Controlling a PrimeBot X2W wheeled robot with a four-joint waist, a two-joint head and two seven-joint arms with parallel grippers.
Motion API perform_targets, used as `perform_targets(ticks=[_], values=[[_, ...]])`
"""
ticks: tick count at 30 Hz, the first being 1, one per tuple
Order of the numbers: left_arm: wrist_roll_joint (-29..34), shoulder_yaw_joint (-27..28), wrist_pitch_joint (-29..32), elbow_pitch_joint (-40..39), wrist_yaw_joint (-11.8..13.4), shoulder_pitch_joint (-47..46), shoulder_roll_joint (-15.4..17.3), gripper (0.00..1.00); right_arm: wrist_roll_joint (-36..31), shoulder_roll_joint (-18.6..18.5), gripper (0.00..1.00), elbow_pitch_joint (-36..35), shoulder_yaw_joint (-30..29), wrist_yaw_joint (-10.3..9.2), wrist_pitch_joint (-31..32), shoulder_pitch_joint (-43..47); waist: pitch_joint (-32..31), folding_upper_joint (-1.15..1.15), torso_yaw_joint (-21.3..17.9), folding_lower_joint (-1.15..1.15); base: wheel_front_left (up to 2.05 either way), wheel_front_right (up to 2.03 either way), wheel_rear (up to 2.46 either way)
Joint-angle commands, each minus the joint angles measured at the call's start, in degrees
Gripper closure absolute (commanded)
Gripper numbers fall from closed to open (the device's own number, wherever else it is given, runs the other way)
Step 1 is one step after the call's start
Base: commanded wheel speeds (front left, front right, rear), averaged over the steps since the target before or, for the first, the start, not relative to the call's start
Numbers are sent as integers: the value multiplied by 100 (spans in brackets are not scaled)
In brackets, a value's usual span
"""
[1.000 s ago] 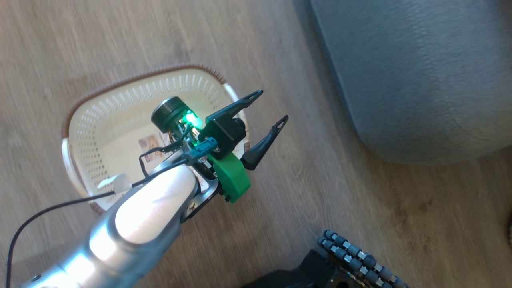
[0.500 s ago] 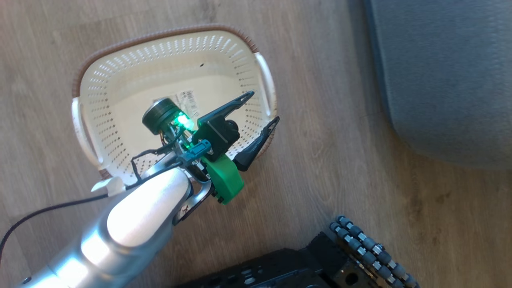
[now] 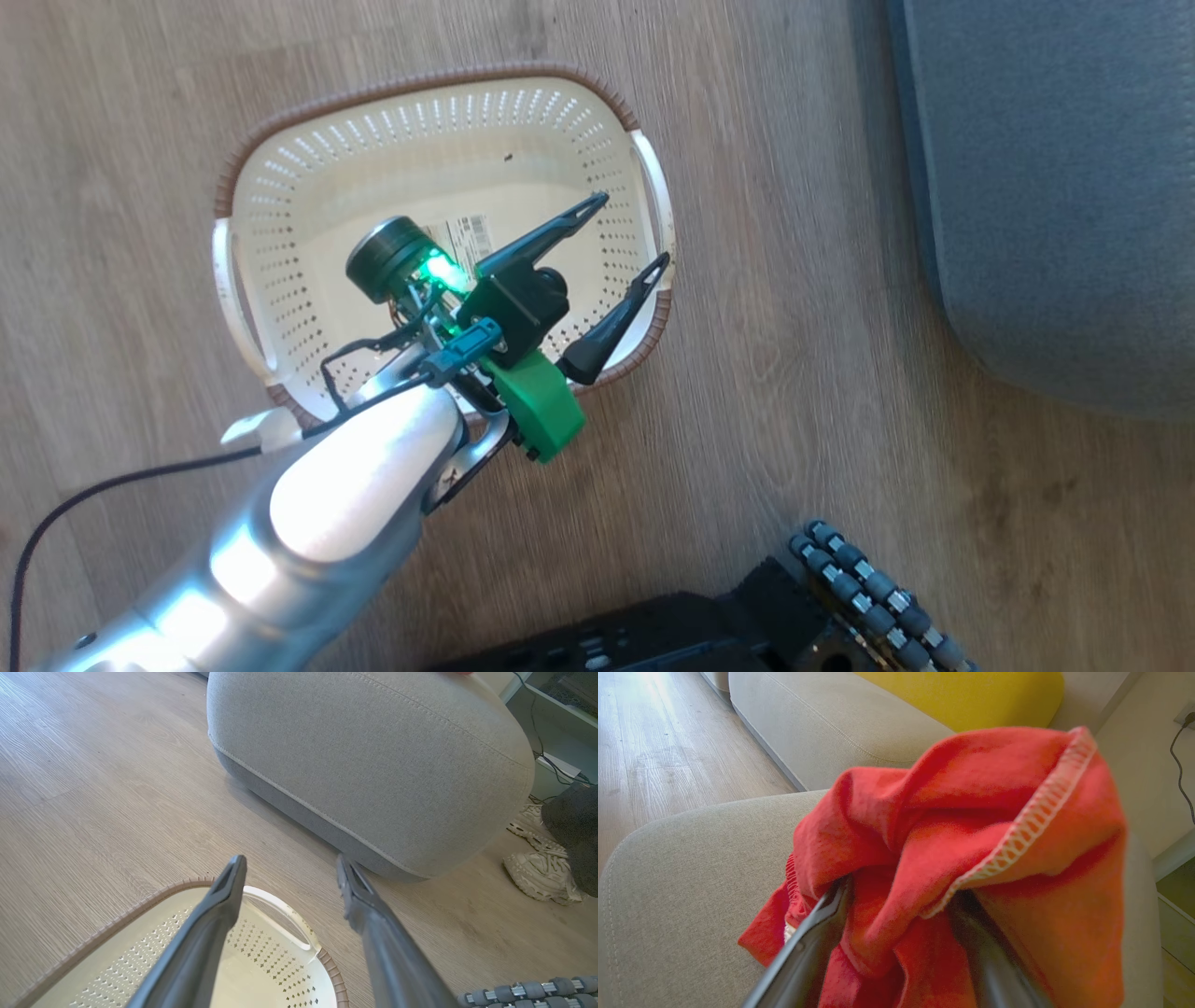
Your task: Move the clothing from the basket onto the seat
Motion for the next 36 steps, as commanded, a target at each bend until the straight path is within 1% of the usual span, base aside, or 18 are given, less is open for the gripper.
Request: perform_targets(ticks=[1,6,11,15,18,22,25,32,36], values=[[-46,124,-75,-97,-12,-53,-58,0,124,-242,0,-169,146,40,-97,224,-125,0,28,-1,0,0,0],[-110,131,-203,98,-27,-18,-160,0,444,-294,0,-407,742,40,-190,742,-420,0,77,-1,0,0,0],[-186,211,-302,288,-21,69,-268,0,845,-361,0,-789,1249,40,-212,1408,-778,0,168,-1,0,0,0],[-235,308,-338,446,-14,199,-333,0,1100,-357,0,-1151,1514,40,-214,2020,-1097,0,253,-1,0,0,0],[-256,425,-348,507,-10,304,-376,0,1201,-277,0,-1464,1721,40,-215,2401,-1327,0,332,-1,0,0,0],[-241,720,-350,446,19,509,-445,0,1377,-203,0,-1879,2018,40,-215,2793,-1642,0,471,-1,0,0,0],[-275,1056,-351,406,84,706,-527,0,1580,-153,0,-2247,2021,40,-215,2997,-1863,0,580,-1,0,0,0],[-136,1844,-351,346,133,1170,-632,0,1610,56,0,-2938,2177,40,-216,3539,-2430,0,895,-1,0,0,0],[-56,2333,-352,336,166,1466,-689,0,1558,300,0,-3277,2338,40,-216,3835,-2729,0,1076,-1,0,0,0]])
